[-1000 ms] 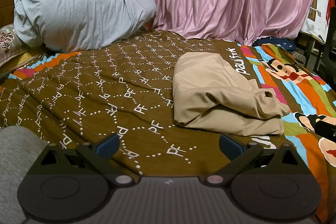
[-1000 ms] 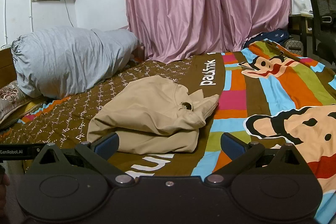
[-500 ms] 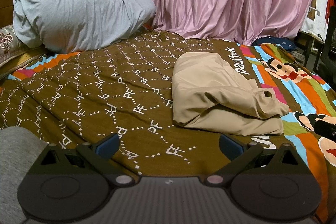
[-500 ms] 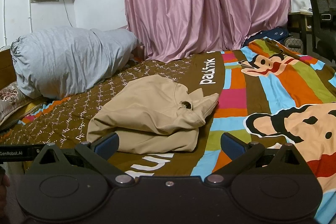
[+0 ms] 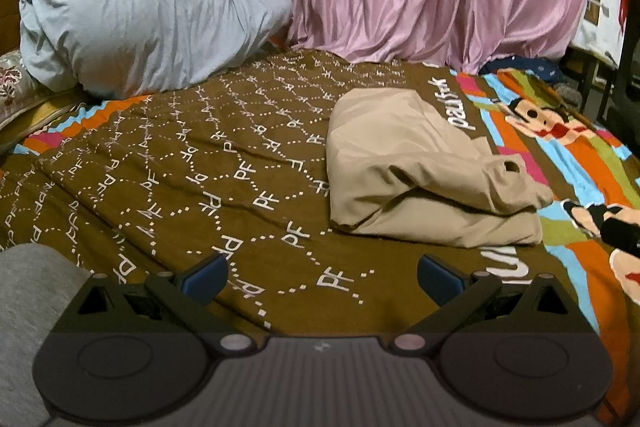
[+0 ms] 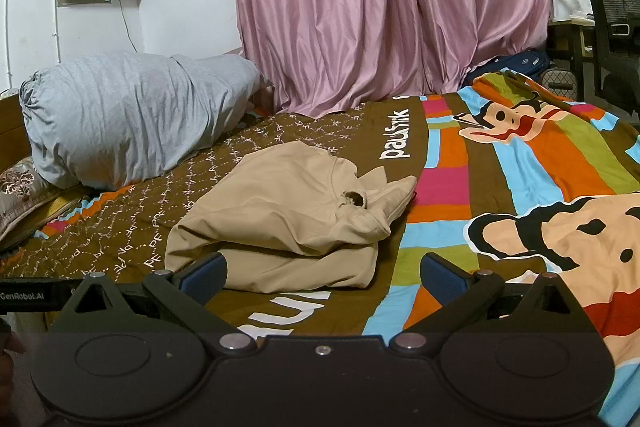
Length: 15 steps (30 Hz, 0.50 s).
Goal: Fold large clothes
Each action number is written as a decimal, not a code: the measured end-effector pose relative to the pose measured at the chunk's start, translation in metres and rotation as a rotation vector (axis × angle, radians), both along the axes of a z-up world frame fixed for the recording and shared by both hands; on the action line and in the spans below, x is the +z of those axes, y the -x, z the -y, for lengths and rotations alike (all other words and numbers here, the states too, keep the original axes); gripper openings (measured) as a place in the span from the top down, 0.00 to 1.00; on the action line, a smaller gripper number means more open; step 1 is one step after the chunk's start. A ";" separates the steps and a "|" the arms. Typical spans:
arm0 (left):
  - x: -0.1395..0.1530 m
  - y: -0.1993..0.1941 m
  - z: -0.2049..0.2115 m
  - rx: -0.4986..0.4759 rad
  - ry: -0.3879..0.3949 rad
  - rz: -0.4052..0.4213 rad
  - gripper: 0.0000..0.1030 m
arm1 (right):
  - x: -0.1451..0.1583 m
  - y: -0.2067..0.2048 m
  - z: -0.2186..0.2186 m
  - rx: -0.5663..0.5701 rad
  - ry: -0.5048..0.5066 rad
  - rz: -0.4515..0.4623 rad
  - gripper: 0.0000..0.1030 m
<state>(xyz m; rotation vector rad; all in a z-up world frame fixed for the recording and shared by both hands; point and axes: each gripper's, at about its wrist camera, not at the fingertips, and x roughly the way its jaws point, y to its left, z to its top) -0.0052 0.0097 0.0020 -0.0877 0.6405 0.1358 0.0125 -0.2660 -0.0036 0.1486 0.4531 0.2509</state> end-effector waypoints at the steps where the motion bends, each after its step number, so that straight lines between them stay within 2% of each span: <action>1: 0.000 0.000 0.001 0.000 -0.006 -0.006 0.01 | 0.000 0.000 0.000 0.000 0.000 0.000 0.01; 15: 0.006 -0.002 0.001 -0.025 -0.034 -0.019 0.01 | -0.004 0.001 -0.005 0.002 -0.001 -0.013 0.01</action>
